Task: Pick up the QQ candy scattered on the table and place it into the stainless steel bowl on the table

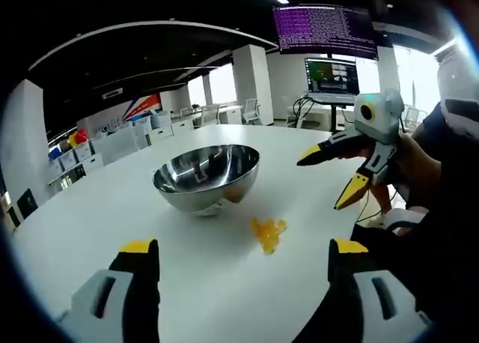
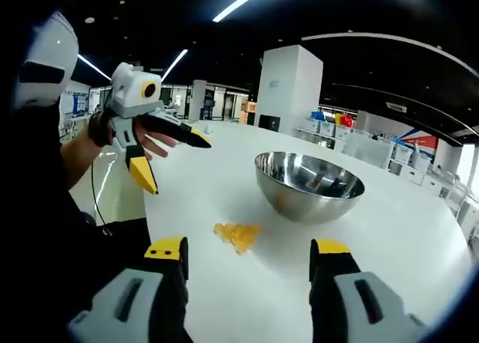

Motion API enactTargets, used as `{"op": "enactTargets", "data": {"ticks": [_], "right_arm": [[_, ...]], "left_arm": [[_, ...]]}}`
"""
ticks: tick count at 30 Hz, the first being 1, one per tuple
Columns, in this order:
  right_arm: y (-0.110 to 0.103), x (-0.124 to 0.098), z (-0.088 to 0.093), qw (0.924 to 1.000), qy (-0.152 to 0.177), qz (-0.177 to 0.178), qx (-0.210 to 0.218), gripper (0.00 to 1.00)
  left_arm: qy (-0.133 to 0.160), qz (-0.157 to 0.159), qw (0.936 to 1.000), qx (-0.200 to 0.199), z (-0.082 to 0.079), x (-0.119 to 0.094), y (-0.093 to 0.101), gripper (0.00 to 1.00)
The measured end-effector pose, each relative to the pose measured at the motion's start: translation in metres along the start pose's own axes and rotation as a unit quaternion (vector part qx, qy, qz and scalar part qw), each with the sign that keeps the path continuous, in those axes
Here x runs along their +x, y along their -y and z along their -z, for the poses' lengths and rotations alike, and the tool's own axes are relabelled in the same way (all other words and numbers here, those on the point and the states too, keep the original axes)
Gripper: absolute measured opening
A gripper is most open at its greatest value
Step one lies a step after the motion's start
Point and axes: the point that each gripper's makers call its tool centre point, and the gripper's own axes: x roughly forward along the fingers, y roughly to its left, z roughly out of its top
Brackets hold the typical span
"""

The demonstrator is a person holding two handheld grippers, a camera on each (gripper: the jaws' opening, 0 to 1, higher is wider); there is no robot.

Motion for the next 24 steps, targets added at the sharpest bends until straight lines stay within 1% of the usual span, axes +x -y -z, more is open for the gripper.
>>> {"op": "enactTargets", "data": {"ticks": [4,9,24], "right_arm": [[0.0005,-0.0003,0.0011,1.0000,-0.001,0.001,-0.001,0.61],[0.0006,0.0008,0.0025,1.0000,-0.005,0.000,-0.003,0.61],[0.0014,-0.0003,0.0019,0.9999,-0.008,0.003,-0.012,0.61]], "left_arm": [[-0.003,0.000,1.0000,0.002,0.0013,0.0008,-0.0002,0.93],[-0.012,0.009,0.9999,-0.005,0.0062,0.0026,0.0023,0.92],[-0.014,0.006,0.9999,-0.002,0.0086,0.0025,0.0009,0.92]]}}
